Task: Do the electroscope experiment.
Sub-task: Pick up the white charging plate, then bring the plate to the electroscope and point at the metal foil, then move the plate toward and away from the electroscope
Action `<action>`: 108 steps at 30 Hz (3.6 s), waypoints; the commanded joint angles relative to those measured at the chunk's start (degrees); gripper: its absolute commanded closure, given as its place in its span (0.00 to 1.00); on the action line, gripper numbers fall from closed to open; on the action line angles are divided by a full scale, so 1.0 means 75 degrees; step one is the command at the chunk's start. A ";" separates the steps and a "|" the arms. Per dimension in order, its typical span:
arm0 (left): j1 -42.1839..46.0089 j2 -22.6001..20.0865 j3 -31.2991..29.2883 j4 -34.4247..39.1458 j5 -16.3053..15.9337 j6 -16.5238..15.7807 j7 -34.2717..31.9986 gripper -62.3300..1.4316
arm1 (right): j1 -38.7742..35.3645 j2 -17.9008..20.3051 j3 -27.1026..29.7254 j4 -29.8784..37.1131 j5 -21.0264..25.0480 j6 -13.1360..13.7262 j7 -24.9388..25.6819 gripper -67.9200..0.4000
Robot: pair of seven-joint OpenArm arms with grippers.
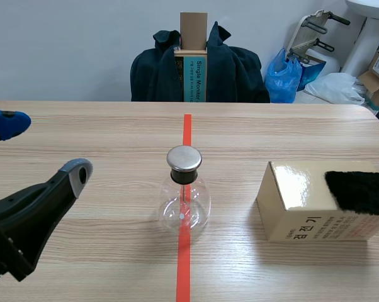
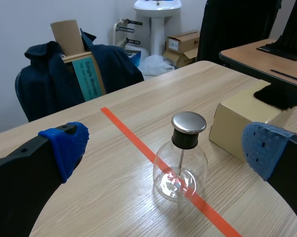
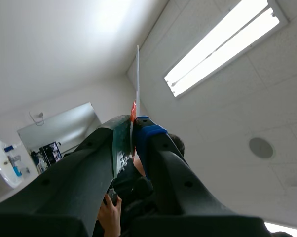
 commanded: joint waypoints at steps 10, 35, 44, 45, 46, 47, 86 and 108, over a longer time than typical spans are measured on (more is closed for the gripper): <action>-0.1719 -0.0055 0.0667 -0.1574 0.0560 -0.1081 0.1489 0.94 | 0.0087 0.0055 -0.0017 -0.0064 0.0067 0.0697 0.0423 0.98; -0.5727 0.0629 0.4418 -0.6382 0.1626 -0.1204 -0.0475 0.93 | 0.1448 -0.0023 -0.2742 -0.2795 -0.0111 0.0405 0.2448 0.98; -0.5735 0.0854 0.4485 -0.6537 0.1647 -0.0886 -0.0507 0.93 | 0.2020 -0.0522 -0.3727 -0.4517 -0.0423 0.0108 0.3066 0.98; -0.5735 0.0854 0.4485 -0.6537 0.1647 -0.0883 -0.0510 0.93 | 0.2055 -0.0583 -0.3777 -0.4666 -0.0481 0.0108 0.3139 0.98; -0.5735 0.0854 0.4485 -0.6537 0.1647 -0.0883 -0.0507 0.93 | 0.2084 -0.0641 -0.3815 -0.4820 -0.0533 0.0108 0.3191 0.98; -0.5735 0.0854 0.4485 -0.6537 0.1647 -0.0883 -0.0507 0.93 | 0.2110 -0.0699 -0.3856 -0.4972 -0.0577 0.0108 0.3223 0.98; -0.5735 0.0857 0.4482 -0.6537 0.1644 -0.0877 -0.0493 0.93 | 0.2186 -0.0866 -0.3923 -0.5995 -0.1271 -0.0122 0.4709 0.98; -0.5735 0.0857 0.4482 -0.6537 0.1644 -0.0877 -0.0493 0.93 | 0.2244 -0.0868 -0.3923 -0.5995 -0.1268 -0.0117 0.2970 0.98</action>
